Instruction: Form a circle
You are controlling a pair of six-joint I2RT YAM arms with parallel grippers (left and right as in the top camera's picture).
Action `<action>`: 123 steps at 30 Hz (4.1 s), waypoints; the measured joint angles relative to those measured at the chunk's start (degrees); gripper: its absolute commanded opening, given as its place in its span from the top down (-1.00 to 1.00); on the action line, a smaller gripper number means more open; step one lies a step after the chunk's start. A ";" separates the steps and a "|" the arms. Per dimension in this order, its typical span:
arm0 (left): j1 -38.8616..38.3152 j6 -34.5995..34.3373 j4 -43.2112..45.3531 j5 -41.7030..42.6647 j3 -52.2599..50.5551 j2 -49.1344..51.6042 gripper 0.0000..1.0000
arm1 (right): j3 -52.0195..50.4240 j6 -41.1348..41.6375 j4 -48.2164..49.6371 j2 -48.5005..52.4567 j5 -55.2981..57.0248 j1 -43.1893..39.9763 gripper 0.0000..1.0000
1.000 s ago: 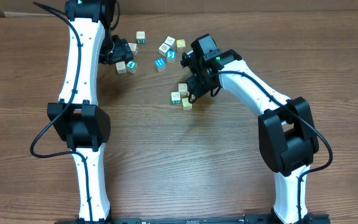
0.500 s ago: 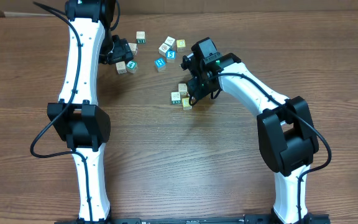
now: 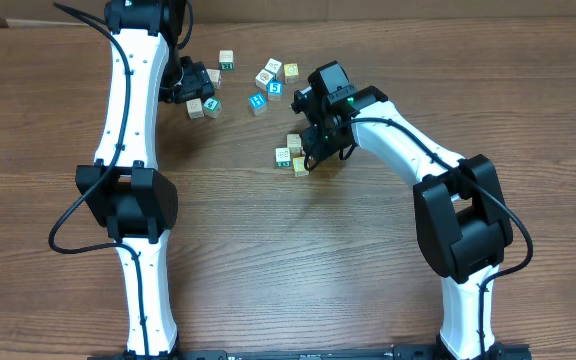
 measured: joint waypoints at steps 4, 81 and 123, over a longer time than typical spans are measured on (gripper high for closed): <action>0.00 0.00 0.02 0.00 0.00 0.00 -1.00 | -0.39 -0.02 0.50 0.00 -0.02 0.00 0.18; 0.00 0.02 0.00 0.00 0.00 0.00 -1.00 | 1.11 6.78 -5.55 0.00 2.56 0.00 0.21; 0.00 0.02 0.02 0.00 0.00 0.00 -1.00 | 1.03 12.31 -1.68 0.00 2.51 -0.02 0.31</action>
